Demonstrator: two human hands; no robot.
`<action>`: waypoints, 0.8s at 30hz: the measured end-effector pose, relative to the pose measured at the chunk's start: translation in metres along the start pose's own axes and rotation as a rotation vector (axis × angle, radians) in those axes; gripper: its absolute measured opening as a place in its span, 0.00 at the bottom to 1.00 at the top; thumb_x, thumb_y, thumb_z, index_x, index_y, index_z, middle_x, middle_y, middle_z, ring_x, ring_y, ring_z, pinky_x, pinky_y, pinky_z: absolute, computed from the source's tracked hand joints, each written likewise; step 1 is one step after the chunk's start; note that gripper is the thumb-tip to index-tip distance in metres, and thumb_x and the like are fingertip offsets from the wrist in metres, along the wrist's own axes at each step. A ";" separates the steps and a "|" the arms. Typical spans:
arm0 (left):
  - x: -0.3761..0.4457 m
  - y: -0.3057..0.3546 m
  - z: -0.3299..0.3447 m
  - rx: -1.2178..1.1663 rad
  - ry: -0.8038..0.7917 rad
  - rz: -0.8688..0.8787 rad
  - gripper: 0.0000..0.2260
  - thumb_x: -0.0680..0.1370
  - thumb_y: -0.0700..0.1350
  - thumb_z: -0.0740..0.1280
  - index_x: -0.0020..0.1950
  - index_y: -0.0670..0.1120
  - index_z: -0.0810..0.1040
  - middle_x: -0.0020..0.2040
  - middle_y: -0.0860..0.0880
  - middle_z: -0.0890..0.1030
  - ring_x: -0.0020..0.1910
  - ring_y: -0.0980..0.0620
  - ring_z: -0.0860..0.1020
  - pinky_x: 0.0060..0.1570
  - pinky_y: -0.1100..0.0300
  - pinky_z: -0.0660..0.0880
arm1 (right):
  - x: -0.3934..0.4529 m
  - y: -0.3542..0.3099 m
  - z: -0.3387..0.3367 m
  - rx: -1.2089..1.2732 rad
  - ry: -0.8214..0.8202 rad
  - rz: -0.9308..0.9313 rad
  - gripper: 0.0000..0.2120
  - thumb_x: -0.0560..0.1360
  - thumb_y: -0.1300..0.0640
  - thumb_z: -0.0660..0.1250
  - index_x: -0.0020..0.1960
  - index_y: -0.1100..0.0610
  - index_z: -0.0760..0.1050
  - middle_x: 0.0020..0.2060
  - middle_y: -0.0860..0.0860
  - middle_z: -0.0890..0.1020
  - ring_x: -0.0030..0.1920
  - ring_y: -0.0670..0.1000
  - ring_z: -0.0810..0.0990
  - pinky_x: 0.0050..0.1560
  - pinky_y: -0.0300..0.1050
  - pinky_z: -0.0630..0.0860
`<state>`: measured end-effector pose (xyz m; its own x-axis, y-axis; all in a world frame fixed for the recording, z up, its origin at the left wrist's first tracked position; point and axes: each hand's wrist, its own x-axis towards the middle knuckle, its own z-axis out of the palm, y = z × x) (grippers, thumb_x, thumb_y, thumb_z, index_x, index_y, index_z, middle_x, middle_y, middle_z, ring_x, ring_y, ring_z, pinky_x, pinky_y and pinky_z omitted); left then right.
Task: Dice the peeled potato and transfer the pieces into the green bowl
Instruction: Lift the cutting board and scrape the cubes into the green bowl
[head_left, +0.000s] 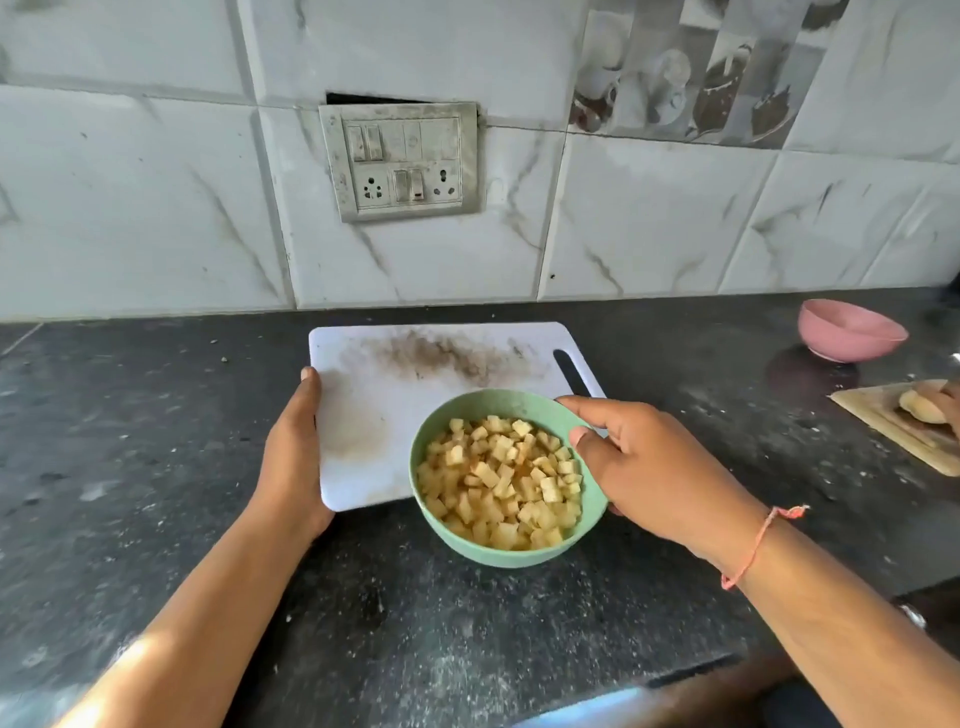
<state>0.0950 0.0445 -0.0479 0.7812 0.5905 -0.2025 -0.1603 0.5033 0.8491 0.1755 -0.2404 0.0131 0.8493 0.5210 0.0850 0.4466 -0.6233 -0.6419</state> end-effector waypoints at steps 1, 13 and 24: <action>0.000 -0.001 -0.001 0.013 0.007 -0.013 0.22 0.82 0.65 0.64 0.64 0.51 0.84 0.56 0.44 0.88 0.53 0.39 0.87 0.53 0.42 0.82 | 0.005 -0.001 0.000 0.007 -0.004 0.001 0.17 0.85 0.49 0.61 0.71 0.36 0.73 0.43 0.43 0.87 0.41 0.57 0.86 0.42 0.59 0.84; -0.053 0.044 0.003 0.349 0.201 -0.209 0.22 0.84 0.64 0.61 0.56 0.49 0.85 0.49 0.45 0.89 0.47 0.40 0.88 0.49 0.42 0.84 | 0.024 -0.039 -0.020 -0.018 0.011 0.087 0.19 0.85 0.53 0.60 0.74 0.44 0.73 0.26 0.46 0.76 0.26 0.45 0.74 0.35 0.41 0.72; -0.094 0.063 -0.021 0.635 0.228 -0.358 0.22 0.88 0.57 0.57 0.57 0.42 0.83 0.48 0.40 0.87 0.44 0.41 0.85 0.49 0.41 0.83 | 0.005 -0.061 0.005 0.048 -0.200 0.245 0.22 0.86 0.54 0.56 0.79 0.46 0.67 0.48 0.57 0.85 0.49 0.59 0.81 0.46 0.54 0.77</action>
<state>-0.0012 0.0342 0.0142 0.5654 0.6100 -0.5552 0.5108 0.2695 0.8164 0.1507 -0.1967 0.0486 0.8558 0.4660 -0.2247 0.2179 -0.7186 -0.6604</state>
